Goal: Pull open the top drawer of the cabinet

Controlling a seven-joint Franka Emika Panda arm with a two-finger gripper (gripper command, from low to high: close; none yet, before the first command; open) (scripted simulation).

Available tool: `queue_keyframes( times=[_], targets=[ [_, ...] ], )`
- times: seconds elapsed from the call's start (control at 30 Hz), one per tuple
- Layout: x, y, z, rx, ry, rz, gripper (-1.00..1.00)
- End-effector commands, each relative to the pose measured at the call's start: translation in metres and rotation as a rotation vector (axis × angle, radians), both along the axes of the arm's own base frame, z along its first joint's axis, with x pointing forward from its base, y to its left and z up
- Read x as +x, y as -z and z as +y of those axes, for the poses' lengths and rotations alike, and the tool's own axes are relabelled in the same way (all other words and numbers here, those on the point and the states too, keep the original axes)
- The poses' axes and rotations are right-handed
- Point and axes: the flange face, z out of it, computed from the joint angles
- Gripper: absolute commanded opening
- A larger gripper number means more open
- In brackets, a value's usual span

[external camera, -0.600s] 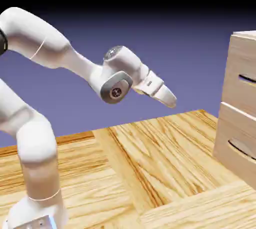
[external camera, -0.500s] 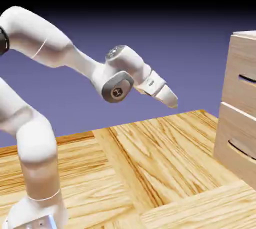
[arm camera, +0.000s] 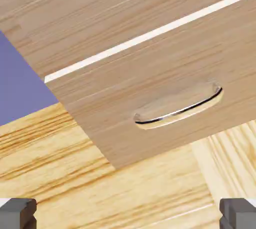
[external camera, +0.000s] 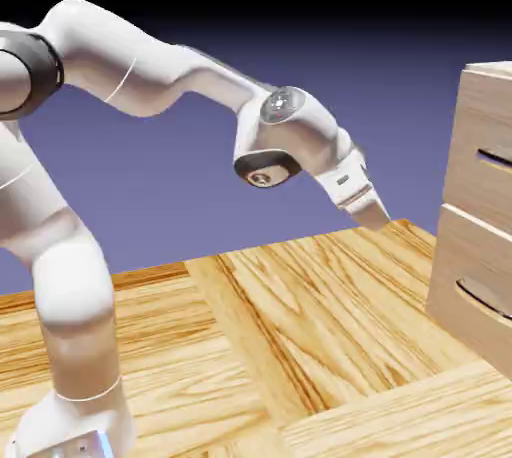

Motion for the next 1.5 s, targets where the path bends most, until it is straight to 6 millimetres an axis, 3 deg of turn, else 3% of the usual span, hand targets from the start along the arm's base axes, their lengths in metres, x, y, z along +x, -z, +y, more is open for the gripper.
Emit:
queue_keyframes(
  times=[0.0, 0.57, 1.47],
  targets=[
    [0.003, 0.000, -0.003, 0.025, 0.011, -0.003, 0.00],
    [0.056, 0.012, -0.029, 0.444, 0.191, -0.131, 0.00],
    [0.161, 0.018, -0.034, 0.996, 0.527, -0.573, 0.00]
  ],
)
